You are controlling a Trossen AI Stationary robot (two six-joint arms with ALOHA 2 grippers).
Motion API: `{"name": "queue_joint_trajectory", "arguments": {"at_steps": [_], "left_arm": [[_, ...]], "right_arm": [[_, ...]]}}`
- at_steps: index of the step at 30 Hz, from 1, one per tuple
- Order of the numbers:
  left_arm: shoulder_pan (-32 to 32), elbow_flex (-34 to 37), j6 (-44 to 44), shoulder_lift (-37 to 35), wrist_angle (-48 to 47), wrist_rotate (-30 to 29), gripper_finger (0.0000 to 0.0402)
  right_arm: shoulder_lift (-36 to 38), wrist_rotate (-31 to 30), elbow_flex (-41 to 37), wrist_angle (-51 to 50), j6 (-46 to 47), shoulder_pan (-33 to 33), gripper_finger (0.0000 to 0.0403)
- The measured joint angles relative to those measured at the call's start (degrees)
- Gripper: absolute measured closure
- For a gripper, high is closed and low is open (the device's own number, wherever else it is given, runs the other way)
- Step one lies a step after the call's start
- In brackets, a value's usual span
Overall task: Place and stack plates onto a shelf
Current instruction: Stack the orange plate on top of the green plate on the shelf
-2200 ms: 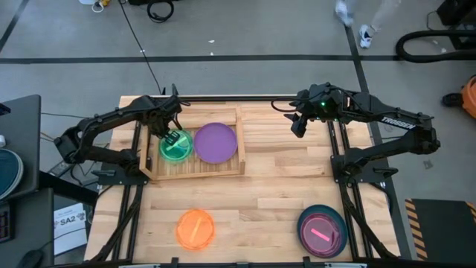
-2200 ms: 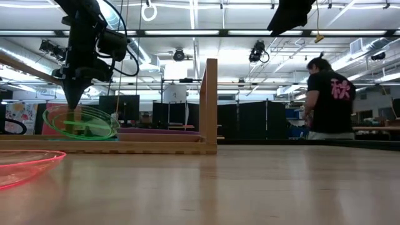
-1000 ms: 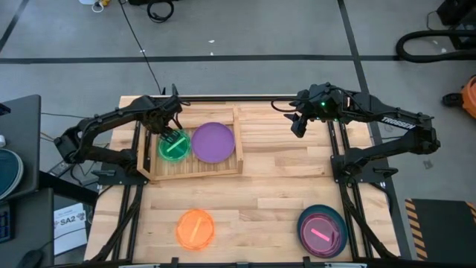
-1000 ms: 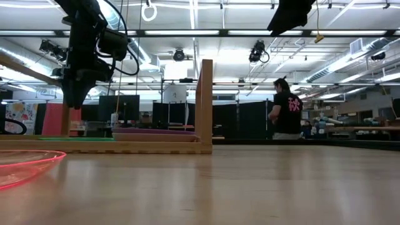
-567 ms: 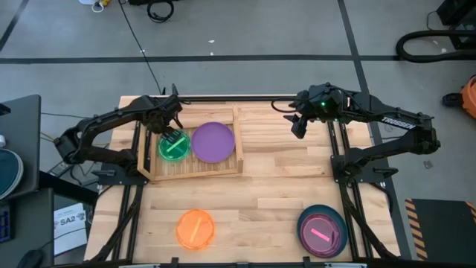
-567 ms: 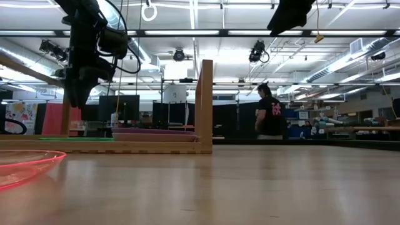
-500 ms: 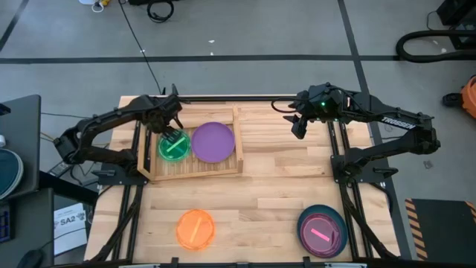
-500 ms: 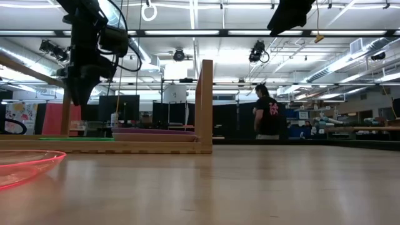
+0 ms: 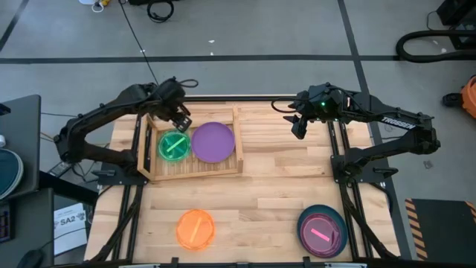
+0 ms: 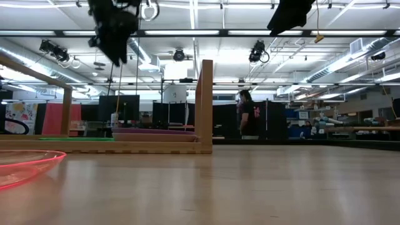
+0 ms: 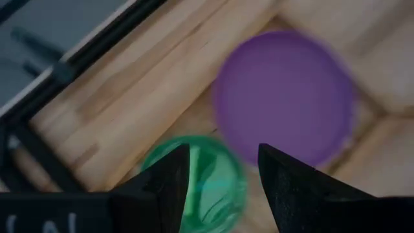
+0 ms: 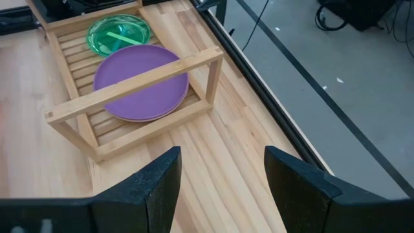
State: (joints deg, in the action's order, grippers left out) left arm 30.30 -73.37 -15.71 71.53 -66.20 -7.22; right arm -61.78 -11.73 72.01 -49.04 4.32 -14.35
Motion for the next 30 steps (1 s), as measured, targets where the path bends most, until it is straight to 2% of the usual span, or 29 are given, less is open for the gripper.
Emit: {"name": "queue_joint_trajectory", "arguments": {"at_steps": [8, 18, 30], "left_arm": [[-14.6, -5.5, -6.2, 0.0, 0.0, 0.1, 0.0212], [-31.4, -5.6, -15.7, 0.0, 0.2, 0.0, 0.0212], [-50.0, -4.3, -27.4, 1.4, 4.1, -3.1, 0.0212]], "right_arm": [[0.0, 0.0, 0.0, 0.0, 0.0, 0.0, 0.0176], [0.0, 0.0, 0.0, 0.0, 0.0, 0.0, 0.0176], [0.0, 0.0, 0.0, -0.1, 0.0, 0.0, 0.0176]]}}
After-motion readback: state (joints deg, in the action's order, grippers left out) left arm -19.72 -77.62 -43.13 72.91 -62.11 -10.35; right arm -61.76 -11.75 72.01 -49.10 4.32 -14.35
